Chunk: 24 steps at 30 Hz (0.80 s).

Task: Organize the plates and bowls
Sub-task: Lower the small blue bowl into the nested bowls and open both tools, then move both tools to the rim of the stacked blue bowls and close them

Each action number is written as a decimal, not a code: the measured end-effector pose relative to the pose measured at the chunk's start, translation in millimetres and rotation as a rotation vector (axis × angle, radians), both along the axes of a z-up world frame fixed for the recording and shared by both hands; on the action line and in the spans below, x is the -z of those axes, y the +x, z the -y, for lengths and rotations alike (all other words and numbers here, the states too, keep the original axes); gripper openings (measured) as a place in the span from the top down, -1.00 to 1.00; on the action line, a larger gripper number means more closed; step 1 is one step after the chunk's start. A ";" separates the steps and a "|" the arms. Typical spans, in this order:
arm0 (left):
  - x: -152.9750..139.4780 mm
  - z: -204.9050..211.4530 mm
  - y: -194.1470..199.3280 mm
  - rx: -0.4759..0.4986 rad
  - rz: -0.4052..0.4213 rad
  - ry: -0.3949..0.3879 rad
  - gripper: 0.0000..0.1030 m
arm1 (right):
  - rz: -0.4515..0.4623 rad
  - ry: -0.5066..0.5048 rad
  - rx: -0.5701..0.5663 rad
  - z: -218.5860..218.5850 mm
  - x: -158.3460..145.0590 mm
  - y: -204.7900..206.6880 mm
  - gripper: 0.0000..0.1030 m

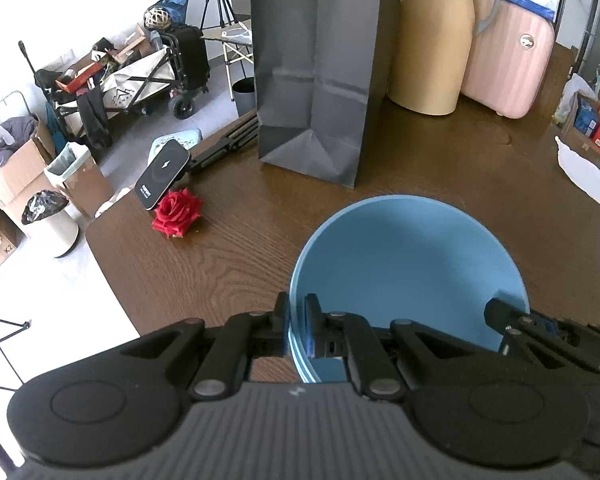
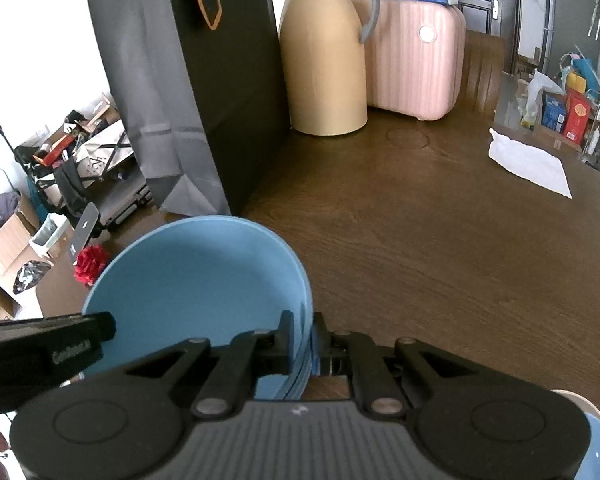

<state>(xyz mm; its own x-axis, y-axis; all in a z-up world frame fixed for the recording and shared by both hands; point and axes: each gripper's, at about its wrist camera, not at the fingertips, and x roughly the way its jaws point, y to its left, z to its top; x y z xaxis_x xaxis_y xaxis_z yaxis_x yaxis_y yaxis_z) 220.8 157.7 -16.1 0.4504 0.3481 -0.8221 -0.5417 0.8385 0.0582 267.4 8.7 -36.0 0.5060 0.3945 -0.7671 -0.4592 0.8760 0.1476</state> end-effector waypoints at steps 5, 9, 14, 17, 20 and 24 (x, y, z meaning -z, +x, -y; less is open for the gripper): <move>-0.1 1.4 -1.3 0.009 0.001 0.001 0.78 | 0.016 -0.011 -0.011 -0.7 -0.1 -2.2 0.81; -1.7 -0.8 -4.9 0.020 0.023 -0.020 0.60 | 0.035 0.019 -0.020 4.0 -5.9 -6.5 0.64; -14.7 -4.5 -18.4 0.025 0.085 -0.038 0.11 | 0.078 0.060 -0.011 20.0 -17.7 -12.0 0.04; -25.7 -7.9 -29.9 0.025 0.133 -0.046 -0.35 | 0.090 0.079 0.000 32.5 -23.6 -15.5 -0.29; -35.2 -11.0 -41.1 0.037 0.190 -0.041 -0.79 | 0.103 0.102 -0.002 44.6 -27.5 -21.5 -0.78; -40.1 -9.6 -56.5 0.062 0.244 0.006 -1.00 | 0.136 0.106 -0.011 54.9 -31.5 -34.5 -1.00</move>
